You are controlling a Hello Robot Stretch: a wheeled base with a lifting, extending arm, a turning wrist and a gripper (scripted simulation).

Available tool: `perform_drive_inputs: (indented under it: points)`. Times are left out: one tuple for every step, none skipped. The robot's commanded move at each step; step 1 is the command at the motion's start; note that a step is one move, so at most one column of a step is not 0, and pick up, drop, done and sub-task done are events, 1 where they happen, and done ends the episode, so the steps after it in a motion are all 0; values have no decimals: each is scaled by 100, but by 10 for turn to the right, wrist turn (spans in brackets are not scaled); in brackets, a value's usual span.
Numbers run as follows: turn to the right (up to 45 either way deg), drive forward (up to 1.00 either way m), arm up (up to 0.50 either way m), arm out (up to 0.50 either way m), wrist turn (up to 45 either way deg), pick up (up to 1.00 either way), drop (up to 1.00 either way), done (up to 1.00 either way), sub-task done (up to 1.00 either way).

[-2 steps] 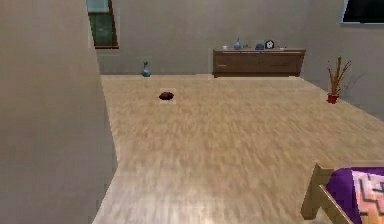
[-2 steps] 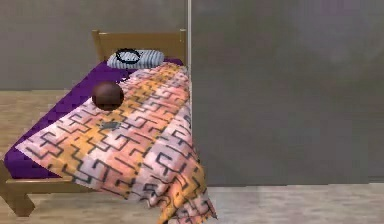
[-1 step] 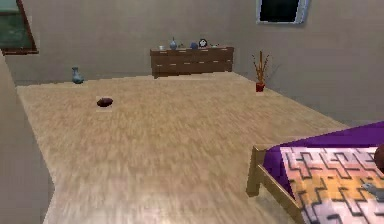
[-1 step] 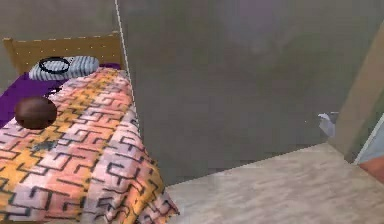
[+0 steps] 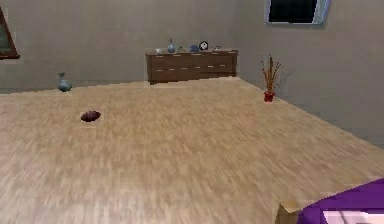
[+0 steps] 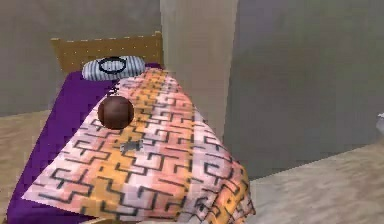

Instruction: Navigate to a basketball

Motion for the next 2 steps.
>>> perform_drive_inputs:
  points:
    - [450,0,0,0,0,0,0,0,0]
    - [240,0,0,0,0,0,0,0,0]
